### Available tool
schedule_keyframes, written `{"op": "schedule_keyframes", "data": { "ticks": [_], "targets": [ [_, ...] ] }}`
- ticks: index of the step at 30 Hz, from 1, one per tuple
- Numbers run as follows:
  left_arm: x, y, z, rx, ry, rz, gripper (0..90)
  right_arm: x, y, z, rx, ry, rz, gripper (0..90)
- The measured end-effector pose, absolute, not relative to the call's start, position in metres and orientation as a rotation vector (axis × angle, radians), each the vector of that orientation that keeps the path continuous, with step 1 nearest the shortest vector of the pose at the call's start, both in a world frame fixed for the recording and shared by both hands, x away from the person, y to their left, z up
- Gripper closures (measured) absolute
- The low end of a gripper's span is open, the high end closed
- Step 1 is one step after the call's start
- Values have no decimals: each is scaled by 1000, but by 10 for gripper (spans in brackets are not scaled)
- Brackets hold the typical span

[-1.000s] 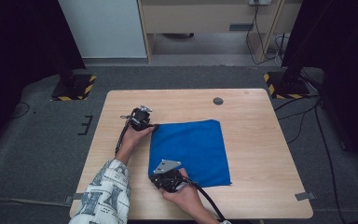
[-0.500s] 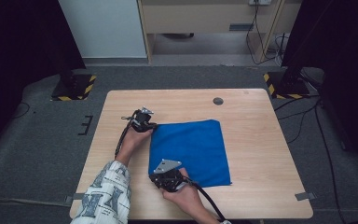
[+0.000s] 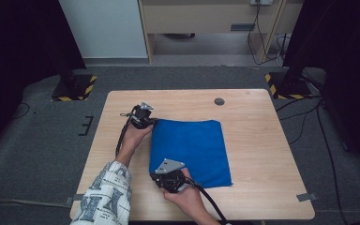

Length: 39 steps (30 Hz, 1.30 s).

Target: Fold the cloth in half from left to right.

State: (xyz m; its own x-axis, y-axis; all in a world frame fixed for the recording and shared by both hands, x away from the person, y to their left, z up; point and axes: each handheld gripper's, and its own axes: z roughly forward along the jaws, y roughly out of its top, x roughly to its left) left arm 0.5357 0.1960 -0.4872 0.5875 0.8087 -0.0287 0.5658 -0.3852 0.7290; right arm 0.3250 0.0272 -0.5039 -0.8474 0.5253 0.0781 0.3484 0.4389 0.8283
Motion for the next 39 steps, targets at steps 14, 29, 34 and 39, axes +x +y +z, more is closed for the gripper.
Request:
{"op": "schedule_keyframes", "data": {
  "ticks": [14, 29, 34, 39],
  "targets": [
    [536, 208, -466, 2066, 1106, 452, 878, 320, 36, -483, 748, 2442, 1407, 868],
    [535, 230, -463, 2057, 1128, 456, 877, 318, 58, -476, 745, 2422, 1440, 869],
    [533, 246, -460, 2050, 1143, 453, 877, 317, 68, -473, 738, 2417, 1450, 869],
    [529, 266, -460, 2042, 1174, 445, 876, 316, 89, -469, 704, 2437, 1473, 868]
  ]
}}
